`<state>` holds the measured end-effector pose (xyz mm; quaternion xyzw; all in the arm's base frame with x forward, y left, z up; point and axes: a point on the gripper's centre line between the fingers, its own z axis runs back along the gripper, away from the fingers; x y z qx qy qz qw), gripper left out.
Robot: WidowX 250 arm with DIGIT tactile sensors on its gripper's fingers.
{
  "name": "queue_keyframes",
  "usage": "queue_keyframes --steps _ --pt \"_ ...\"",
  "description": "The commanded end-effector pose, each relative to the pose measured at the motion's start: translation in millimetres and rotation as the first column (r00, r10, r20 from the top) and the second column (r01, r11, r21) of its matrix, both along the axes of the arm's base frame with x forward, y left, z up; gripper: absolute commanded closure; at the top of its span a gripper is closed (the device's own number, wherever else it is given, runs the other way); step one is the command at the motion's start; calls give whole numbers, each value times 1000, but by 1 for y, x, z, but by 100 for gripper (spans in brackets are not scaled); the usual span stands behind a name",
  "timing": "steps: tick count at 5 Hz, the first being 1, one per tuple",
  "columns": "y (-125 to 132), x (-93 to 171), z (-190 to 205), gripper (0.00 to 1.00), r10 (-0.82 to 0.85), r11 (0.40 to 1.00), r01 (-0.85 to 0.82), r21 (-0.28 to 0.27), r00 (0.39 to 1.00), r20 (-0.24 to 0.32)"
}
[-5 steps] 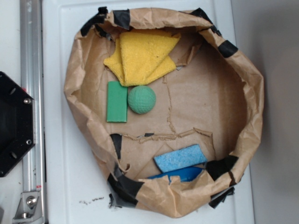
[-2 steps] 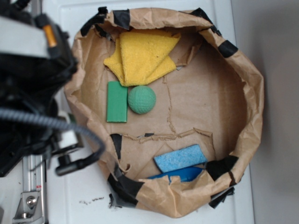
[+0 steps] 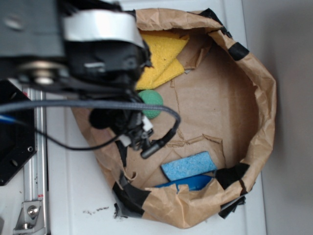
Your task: Grab the green block.
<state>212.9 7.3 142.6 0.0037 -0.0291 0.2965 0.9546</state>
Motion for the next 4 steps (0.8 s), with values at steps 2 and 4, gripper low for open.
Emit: queue_keyframes --steps 2,4 --pt "8 40 -83 0 108 994 -110 -14 989 -100" --pt "-2 -1 -89 0 151 986 -158 -50 980 -128"
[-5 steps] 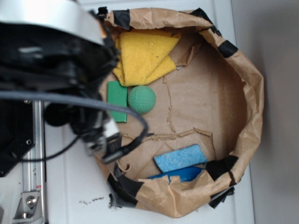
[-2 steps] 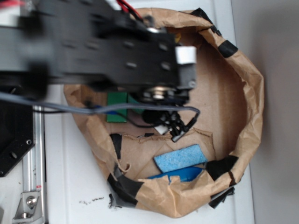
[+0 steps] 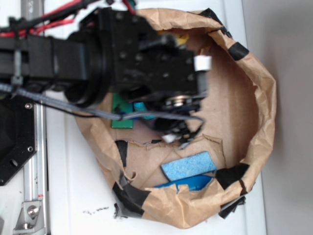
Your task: Grab the green block.
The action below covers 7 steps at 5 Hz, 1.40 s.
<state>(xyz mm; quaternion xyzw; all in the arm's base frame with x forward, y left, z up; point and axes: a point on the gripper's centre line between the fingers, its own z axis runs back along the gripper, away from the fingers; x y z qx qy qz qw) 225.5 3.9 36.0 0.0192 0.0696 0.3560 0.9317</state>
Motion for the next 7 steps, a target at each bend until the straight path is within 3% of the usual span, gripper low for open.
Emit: queue_keyframes --steps 1,3,4,5,6,7 --pt "2 -19 19 0 48 999 -47 -16 994 96" --pt "0 -28 -4 0 65 997 -69 24 990 125" --pt "0 -36 -8 0 90 994 -100 53 982 169" --pt "9 -38 -25 0 111 991 -127 40 951 290" --pt "17 -41 -43 0 137 988 -154 33 945 297" --pt "17 -44 -53 0 110 987 -135 81 959 261"
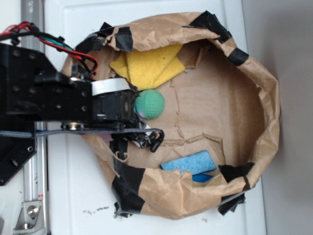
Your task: Grab the green block.
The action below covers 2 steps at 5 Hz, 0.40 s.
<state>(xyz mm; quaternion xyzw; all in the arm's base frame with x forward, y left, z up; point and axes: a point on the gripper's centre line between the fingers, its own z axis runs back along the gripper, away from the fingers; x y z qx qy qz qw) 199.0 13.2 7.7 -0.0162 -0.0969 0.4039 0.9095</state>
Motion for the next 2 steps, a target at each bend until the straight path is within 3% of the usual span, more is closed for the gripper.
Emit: queue_keyframes --steps 1,2 --pt "5 -14 -23 100 -13 996 28 88 986 -168" --pt "5 -14 -18 100 -30 996 44 77 984 -177"
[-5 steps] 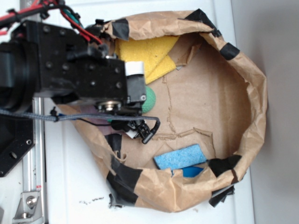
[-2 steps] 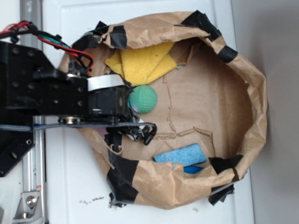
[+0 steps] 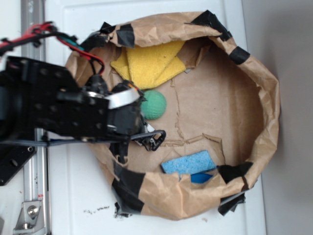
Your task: Grab the green block.
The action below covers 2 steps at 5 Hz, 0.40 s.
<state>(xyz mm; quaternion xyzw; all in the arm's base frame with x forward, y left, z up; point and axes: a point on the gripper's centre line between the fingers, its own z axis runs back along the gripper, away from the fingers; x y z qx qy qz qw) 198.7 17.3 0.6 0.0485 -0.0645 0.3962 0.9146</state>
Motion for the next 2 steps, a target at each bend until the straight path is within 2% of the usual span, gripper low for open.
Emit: queue_keyframes --steps 1,2 --pt "1 -14 -11 100 -37 999 37 -10 996 -81" --pt "1 -11 -7 100 -71 997 71 -9 992 -99"
